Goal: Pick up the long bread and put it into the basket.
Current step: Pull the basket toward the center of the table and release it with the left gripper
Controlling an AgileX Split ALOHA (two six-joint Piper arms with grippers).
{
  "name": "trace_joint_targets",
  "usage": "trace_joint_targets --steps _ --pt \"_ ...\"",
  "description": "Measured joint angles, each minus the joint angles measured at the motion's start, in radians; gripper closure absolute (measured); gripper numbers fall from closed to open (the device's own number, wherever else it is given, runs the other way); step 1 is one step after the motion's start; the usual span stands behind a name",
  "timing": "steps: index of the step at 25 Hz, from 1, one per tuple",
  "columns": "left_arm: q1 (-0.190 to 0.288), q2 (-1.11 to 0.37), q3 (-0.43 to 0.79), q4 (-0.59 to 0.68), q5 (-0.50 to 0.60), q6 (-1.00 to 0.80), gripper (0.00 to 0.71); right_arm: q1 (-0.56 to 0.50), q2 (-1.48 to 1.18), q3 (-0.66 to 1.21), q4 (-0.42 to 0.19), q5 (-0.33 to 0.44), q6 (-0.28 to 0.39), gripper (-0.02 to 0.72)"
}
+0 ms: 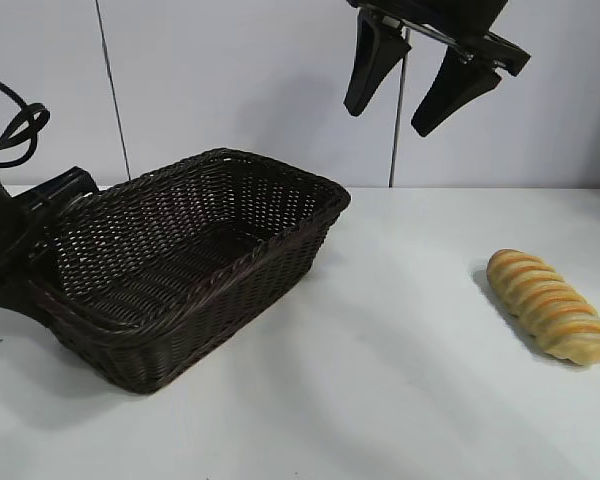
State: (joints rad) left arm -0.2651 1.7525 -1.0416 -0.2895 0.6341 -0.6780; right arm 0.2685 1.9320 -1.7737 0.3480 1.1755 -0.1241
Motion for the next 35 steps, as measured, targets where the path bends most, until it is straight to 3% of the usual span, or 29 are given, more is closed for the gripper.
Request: trace_joint_targets --steps 8,17,22,35 --pt "0.072 0.083 -0.132 -0.084 0.170 0.352 0.609 0.000 0.000 0.000 0.000 0.000 0.000 0.176" --pt "0.081 0.257 -0.405 -0.137 0.394 0.696 0.609 0.000 0.000 0.000 0.000 0.004 0.000 0.176" --pt "0.081 0.316 -0.474 -0.137 0.411 0.778 0.609 0.000 0.000 0.000 0.000 0.004 0.000 0.176" --pt "0.086 0.333 -0.477 -0.096 0.393 0.784 0.609 0.000 0.000 0.000 -0.001 0.004 0.000 0.176"
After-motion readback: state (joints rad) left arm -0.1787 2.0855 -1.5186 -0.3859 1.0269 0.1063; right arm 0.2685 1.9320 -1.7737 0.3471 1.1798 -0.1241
